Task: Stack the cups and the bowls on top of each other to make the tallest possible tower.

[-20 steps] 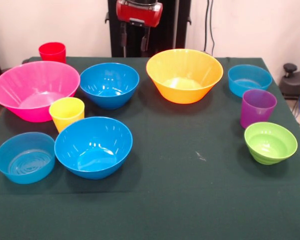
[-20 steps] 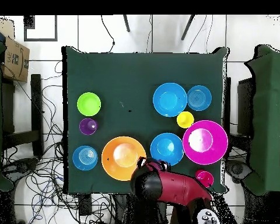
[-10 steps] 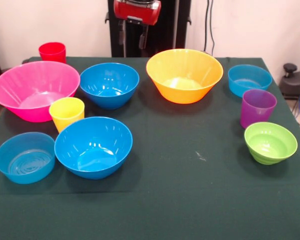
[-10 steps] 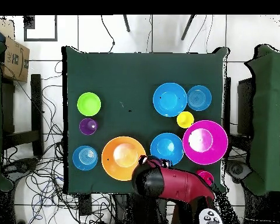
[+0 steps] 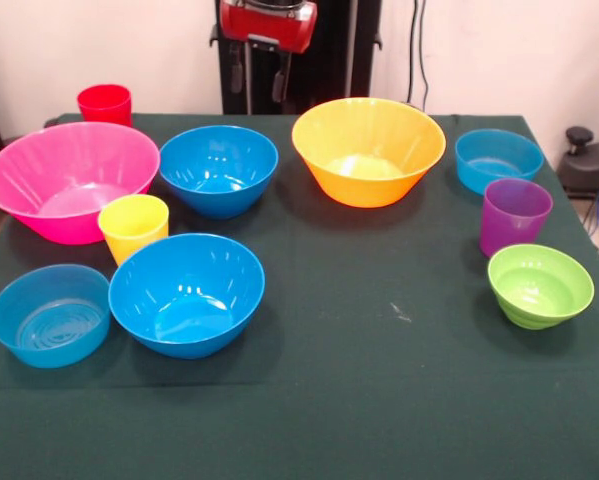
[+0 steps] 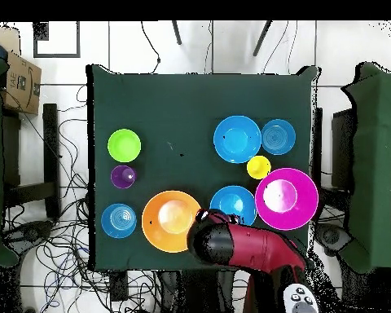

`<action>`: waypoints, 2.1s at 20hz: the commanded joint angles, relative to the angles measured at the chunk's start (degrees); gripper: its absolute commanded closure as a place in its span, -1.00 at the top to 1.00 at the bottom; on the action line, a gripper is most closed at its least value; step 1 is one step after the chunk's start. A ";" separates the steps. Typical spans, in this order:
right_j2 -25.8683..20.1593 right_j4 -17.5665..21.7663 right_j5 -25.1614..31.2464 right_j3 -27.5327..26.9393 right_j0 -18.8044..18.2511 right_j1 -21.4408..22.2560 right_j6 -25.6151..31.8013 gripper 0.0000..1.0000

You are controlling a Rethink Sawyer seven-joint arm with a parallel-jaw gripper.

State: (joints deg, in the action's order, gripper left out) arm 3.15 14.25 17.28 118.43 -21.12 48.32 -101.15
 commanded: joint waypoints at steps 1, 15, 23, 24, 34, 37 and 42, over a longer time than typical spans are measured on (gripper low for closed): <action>-6.47 2.90 4.76 -6.78 -2.06 -5.43 2.24 1.00; -9.62 5.07 7.49 -9.80 -5.50 -7.09 5.38 1.00; -11.29 5.62 10.63 -10.08 -7.17 -5.33 6.83 1.00; -11.56 5.64 11.13 -10.16 -7.55 -5.02 7.26 1.00; -13.96 8.01 11.25 -11.01 -10.28 -5.89 7.65 1.00; -14.64 8.92 10.32 -10.64 -11.39 -6.28 7.56 1.00; -15.76 10.27 11.01 -11.27 -12.72 -6.87 7.79 1.00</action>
State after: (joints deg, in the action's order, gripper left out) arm -6.25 19.78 25.08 110.60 -33.04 43.65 -101.15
